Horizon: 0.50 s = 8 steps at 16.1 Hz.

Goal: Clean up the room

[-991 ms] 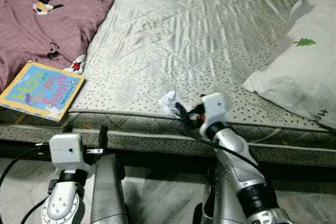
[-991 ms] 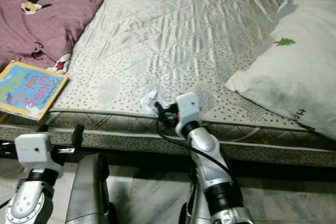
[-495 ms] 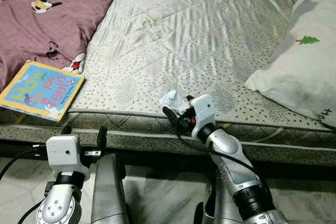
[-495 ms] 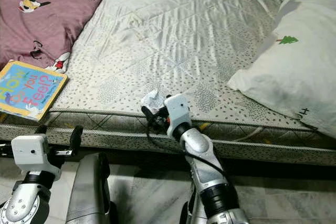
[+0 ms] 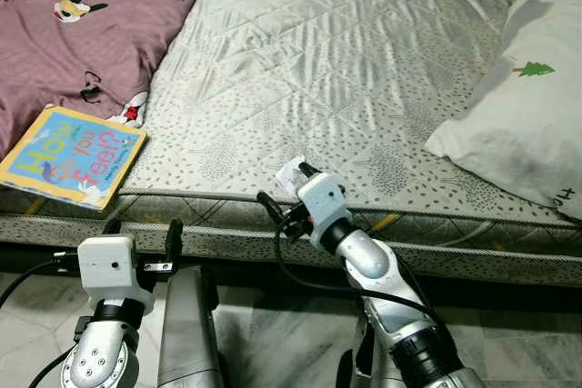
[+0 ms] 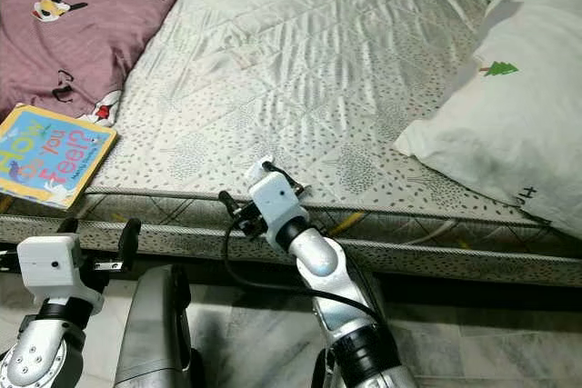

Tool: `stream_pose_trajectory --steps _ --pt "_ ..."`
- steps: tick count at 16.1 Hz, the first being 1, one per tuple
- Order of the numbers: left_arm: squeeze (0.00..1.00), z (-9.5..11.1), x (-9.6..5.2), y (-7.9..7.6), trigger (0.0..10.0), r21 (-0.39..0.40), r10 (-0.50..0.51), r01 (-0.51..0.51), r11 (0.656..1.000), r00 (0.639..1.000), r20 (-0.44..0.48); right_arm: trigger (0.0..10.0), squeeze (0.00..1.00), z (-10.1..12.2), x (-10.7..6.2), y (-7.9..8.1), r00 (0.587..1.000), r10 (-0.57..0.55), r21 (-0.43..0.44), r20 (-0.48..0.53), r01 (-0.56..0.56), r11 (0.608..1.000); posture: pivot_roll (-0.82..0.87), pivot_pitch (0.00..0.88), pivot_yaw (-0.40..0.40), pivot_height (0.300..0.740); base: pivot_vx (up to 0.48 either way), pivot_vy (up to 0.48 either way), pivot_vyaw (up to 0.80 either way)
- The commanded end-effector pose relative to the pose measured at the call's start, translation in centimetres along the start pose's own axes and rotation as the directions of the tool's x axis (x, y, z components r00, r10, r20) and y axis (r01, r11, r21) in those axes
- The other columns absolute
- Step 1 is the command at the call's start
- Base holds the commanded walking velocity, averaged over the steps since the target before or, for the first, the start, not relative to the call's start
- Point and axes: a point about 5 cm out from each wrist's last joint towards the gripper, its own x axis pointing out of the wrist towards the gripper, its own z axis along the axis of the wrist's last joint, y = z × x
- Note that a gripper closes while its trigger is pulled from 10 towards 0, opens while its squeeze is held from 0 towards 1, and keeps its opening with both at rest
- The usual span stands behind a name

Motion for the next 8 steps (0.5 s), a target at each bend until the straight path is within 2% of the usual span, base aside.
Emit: stream_pose_trajectory --steps 1,5,6,8 --pt "0.0 0.0 -0.2 0.1 10.0 0.005 -0.003 0.003 1.0 1.0 0.0 10.0 0.0 -0.2 0.4 0.6 1.0 0.017 -0.025 -0.013 -0.017 1.0 0.18 0.179 0.004 0.472 0.0 0.0 0.0" --pt "0.0 0.0 -0.1 -0.3 10.0 0.008 -0.01 0.01 1.0 1.0 0.004 10.0 0.0 -0.6 1.8 1.2 0.998 -0.001 -0.036 -0.061 -0.002 0.999 0.19 0.179 -0.005 0.472 0.0 0.0 0.0" --pt "0.0 0.0 -0.2 -0.3 10.0 0.005 -0.006 0.006 1.0 1.0 0.002 10.0 0.0 -0.5 1.9 1.0 0.998 -0.017 -0.051 -0.058 0.014 0.999 0.19 0.178 -0.007 0.472 0.0 0.0 0.8" --pt "0.0 -0.2 -0.2 -0.2 10.0 0.001 0.002 -0.002 1.0 1.0 -0.004 10.0 0.0 -0.5 2.0 0.8 0.998 -0.031 -0.026 -0.048 0.03 0.999 0.19 0.179 -0.008 0.472 0.0 0.0 0.8"
